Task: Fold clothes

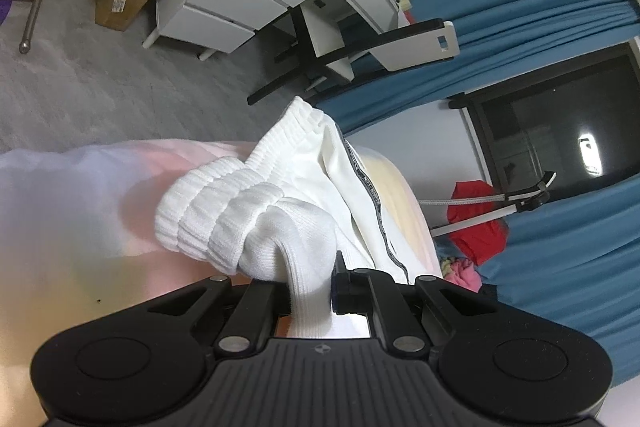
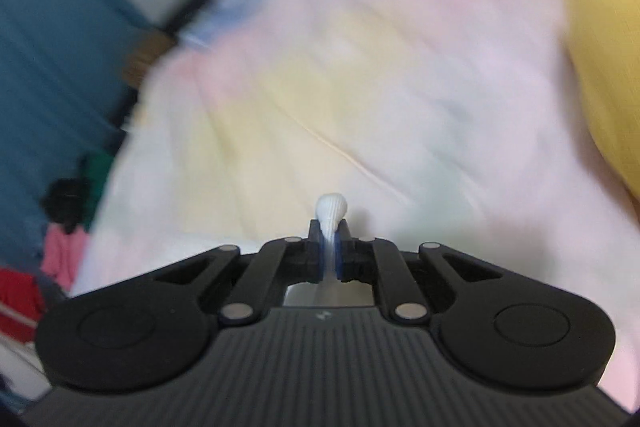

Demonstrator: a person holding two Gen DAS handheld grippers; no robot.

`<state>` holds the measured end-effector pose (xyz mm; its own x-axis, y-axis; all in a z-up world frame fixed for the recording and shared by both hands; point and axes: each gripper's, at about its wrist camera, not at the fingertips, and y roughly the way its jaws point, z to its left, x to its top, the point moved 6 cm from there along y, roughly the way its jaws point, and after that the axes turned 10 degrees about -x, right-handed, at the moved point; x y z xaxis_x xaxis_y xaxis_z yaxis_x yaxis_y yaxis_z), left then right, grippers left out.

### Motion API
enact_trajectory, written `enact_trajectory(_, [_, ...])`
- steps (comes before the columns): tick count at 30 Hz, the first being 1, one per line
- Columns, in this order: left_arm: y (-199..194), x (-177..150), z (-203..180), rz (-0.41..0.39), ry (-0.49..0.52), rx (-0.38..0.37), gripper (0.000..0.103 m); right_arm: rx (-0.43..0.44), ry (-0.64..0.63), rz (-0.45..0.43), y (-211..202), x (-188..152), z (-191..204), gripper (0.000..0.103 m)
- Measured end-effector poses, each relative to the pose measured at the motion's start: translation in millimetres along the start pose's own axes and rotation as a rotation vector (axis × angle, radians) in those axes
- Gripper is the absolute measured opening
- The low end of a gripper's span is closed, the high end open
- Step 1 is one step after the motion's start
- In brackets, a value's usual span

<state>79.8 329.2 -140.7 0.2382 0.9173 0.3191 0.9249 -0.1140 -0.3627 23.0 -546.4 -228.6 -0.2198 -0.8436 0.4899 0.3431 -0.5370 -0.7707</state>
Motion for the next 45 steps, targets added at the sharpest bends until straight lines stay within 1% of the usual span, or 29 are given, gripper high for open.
enact_trajectory(1, [-0.4,0.0,-1.3,-0.001,0.010,0.005,0.008,-0.012,-0.014,0.009,2.7,-0.9,-1.6,0.009])
enact_trajectory(4, [-0.8,-1.3,-4.4,0.004,0.057,0.031,0.009,-0.032,-0.095,-0.019,3.2,-2.8,3.6,0.009])
enact_trajectory(5, [-1.1,-2.2,-6.1,0.005,0.079,0.044,0.010,-0.040,-0.115,-0.029,2.6,-4.0,4.8,0.011])
enact_trajectory(6, [-1.6,-3.4,-8.9,0.009,0.110,0.062,0.013,-0.047,-0.129,-0.038,1.5,-5.2,5.5,0.011])
enact_trajectory(7, [-2.3,-4.8,-12.1,0.014,0.145,0.082,0.013,-0.052,-0.136,-0.044,-0.3,-6.3,5.4,0.012])
enact_trajectory(8, [-2.9,-7.0,-15.6,0.022,0.180,0.102,0.016,-0.058,-0.147,-0.051,-1.8,-6.3,7.2,0.014])
enact_trajectory(9, [-3.6,-9.5,-19.2,0.031,0.215,0.122,0.022,-0.060,-0.162,-0.065,-5.2,-5.0,10.9,0.015])
enact_trajectory(10, [-4.3,-11.9,-22.8,0.040,0.251,0.142,0.026,-0.059,-0.178,-0.085,-11.3,-3.8,14.4,0.024])
enact_trajectory(11, [-4.2,-15.8,-27.5,0.054,0.298,0.160,0.039,-0.058,-0.195,-0.105,-17.4,-2.6,17.8,0.038])
enact_trajectory(12, [-3.7,-20.4,-32.7,0.072,0.351,0.177,0.052,-0.051,-0.215,-0.128,-24.8,-1.9,21.7,0.048])
enact_trajectory(13, [-3.2,-26.0,-38.7,0.085,0.417,0.199,0.056,-0.035,-0.244,-0.159,-35.1,-2.7,27.5,0.065])
enact_trajectory(14, [-4.3,-32.9,-45.0,0.086,0.488,0.228,0.063,-0.018,-0.279,-0.198,-47.0,-4.4,34.7,0.073])
enact_trajectory(16, [-11.6,-49.1,-56.2,0.055,0.601,0.276,0.076,0.029,-0.351,-0.274,-72.7,-11.5,49.4,0.072])
enact_trajectory(17, [-16.0,-58.4,-62.2,0.030,0.653,0.293,0.088,0.055,-0.387,-0.312,-85.9,-15.9,56.9,0.072])
enact_trajectory(18, [-20.5,-69.4,-68.2,0.000,0.710,0.305,0.093,0.085,-0.419,-0.344,-98.9,-21.1,63.9,0.072])
enact_trajectory(20, [-28.4,-92.4,-79.7,-0.056,0.825,0.323,0.096,0.154,-0.469,-0.381,-122.8,-35.2,75.9,0.072])
enact_trajectory(22, [-27.8,-115.7,-91.3,-0.063,0.924,0.282,0.098,0.239,-0.514,-0.373,-142.8,-53.4,85.8,0.072])
enact_trajectory(24, [-26.0,-139.7,-103.2,-0.062,1.019,0.230,0.099,0.330,-0.564,-0.332,-160.0,-76.2,93.7,0.072])
enact_trajectory(27, [-23.5,-176.5,-121.1,-0.060,1.161,0.148,0.101,0.451,-0.647,-0.228,-178.5,-117.1,101.1,0.072])
enact_trajectory(29, [-22.1,-201.5,-132.9,-0.059,1.254,0.092,0.101,0.501,-0.697,-0.161,-185.3,-143.6,102.6,0.072])
enact_trajectory(30, [-15.2,-213.1,-138.4,-0.030,1.282,0.060,0.101,0.516,-0.720,-0.138,-187.7,-155.3,103.0,0.072])
enact_trajectory(32, [7.5,-232.7,-150.8,0.029,1.323,0.017,0.101,0.535,-0.768,-0.113,-191.5,-173.8,106.4,0.072])
enact_trajectory(34, [32.9,-250.8,-165.3,0.067,1.371,-0.014,0.101,0.552,-0.794,-0.119,-190.9,-184.3,110.5,0.072])
enact_trajectory(36, [62.7,-264.3,-175.7,0.101,1.368,-0.024,0.101,0.570,-0.812,-0.134,-188.9,-192.5,114.4,0.072])
enact_trajectory(38, [86.9,-270.0,-178.0,0.128,1.322,-0.030,0.101,0.573,-0.842,-0.141,-182.2,-204.2,117.8,0.072])
enact_trajectory(39, [95.3,-270.3,-175.7,0.135,1.290,-0.038,0.101,0.575,-0.859,-0.131,-177.3,-210.6,119.8,0.072])
enact_trajectory(42, [104.8,-258.6,-159.5,0.130,1.227,-0.054,0.101,0.585,-0.894,-0.047,-160.4,-228.5,127.2,0.072])
enact_trajectory(43, [104.3,-249.5,-152.9,0.127,1.212,-0.043,0.101,0.588,-0.899,-0.018,-156.5,-234.3,129.3,0.072])
enact_trajectory(45, [101.5,-221.3,-149.7,0.114,1.170,-0.011,0.100,0.598,-0.907,0.027,-152.3,-246.0,132.3,0.072])
